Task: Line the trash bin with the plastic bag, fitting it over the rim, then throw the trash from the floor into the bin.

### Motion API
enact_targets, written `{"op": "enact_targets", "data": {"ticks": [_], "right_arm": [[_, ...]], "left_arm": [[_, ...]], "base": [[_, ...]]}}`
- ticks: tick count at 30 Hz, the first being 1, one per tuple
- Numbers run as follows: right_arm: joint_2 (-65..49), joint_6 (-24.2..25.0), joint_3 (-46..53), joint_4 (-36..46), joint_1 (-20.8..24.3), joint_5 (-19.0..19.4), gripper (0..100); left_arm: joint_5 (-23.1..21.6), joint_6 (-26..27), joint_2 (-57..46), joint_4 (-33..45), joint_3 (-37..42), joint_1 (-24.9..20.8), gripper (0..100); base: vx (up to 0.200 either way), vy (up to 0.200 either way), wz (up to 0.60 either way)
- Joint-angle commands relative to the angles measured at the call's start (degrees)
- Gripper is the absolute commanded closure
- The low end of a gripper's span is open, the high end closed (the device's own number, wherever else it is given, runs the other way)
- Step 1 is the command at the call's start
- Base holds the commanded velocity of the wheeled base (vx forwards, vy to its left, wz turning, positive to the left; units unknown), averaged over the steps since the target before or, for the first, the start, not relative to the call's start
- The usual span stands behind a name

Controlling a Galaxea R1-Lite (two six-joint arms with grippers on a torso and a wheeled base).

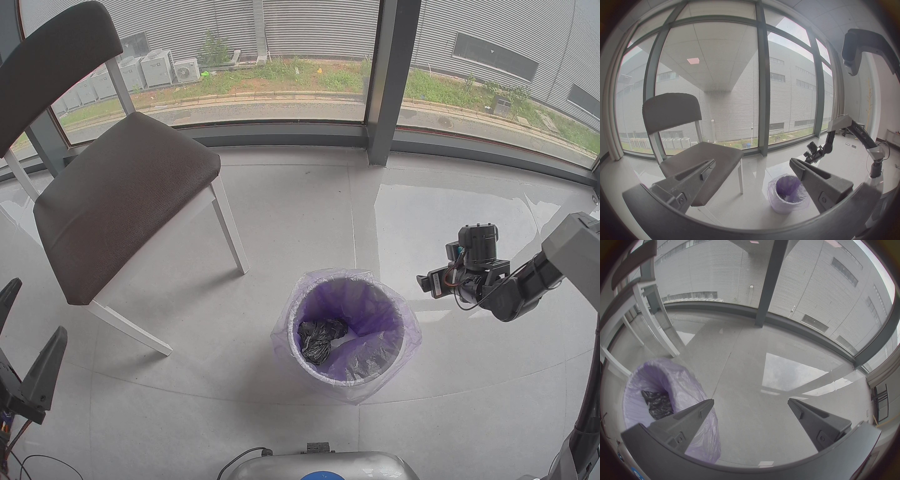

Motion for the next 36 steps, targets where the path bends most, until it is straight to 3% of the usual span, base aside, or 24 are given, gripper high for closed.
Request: {"op": "enact_targets", "data": {"ticks": [1, 11, 16, 20, 21, 25, 26, 27, 28, 31, 32, 36], "right_arm": [[-11.24, 1.89, 6.80, -1.62, -0.30, -0.02, 0], [-25.22, 4.44, 21.48, -17.35, -3.21, -1.33, 0], [-37.52, 4.97, 25.17, -19.98, -10.32, -1.16, 0], [-42.80, 5.15, 24.21, -18.75, -11.64, -1.16, 0], [-46.49, 5.15, 21.83, -16.82, -11.82, -0.98, 0], [-50.09, 5.58, 15.42, -12.87, -11.29, -0.81, 0], [-52.38, 6.29, 10.41, -10.32, -11.12, -0.81, 0], [-52.55, 6.38, 9.88, -10.05, -11.12, -0.81, 0], [-55.01, 6.90, 4.61, -6.27, -11.03, -0.81, 0], [-56.77, 7.43, 2.15, -3.55, -11.03, -0.81, 0], [-63.19, 9.54, -2.95, 5.77, -9.97, -0.81, 0], [-74.35, 10.68, -5.50, 19.74, -9.09, -0.63, 0]], "left_arm": [[0.04, -2.38, 2.27, 3.71, -3.27, 0.17, 0], [0.74, -5.46, 9.39, 10.04, -13.82, 3.25, 0], [-0.14, -6.25, 12.73, 10.39, -21.38, 12.74, 0], [-0.14, -9.06, 15.37, 10.57, -26.83, 16.43, 0], [0.04, -11.17, 17.57, 10.92, -31.66, 18.89, 0], [-0.05, -12.75, 20.56, 12.33, -37.46, 23.38, 0], [-0.22, -13.81, 22.05, 13.12, -41.86, 26.72, 0], [-0.22, -13.98, 22.14, 13.12, -42.21, 26.98, 0], [-0.75, -16.09, 23.02, 13.47, -47.48, 29.18, 0], [-1.46, -17.76, 23.02, 14.09, -50.21, 29.97, 0], [-3.65, -21.89, 20.03, 19.53, -56.45, 31.29, 0], [-6.03, -22.59, 10.71, 35.09, -60.14, 31.11, 0]], "base": [[0.000, 0.000, 0.00], [0.000, 0.000, 0.00], [0.000, 0.000, 0.00], [0.000, 0.000, 0.00], [0.000, 0.000, 0.00], [0.000, 0.000, 0.00], [0.000, 0.000, 0.00], [0.000, 0.000, 0.00], [0.000, 0.000, 0.00], [0.000, 0.000, 0.00], [0.000, 0.000, 0.00], [0.000, 0.000, 0.00]]}}
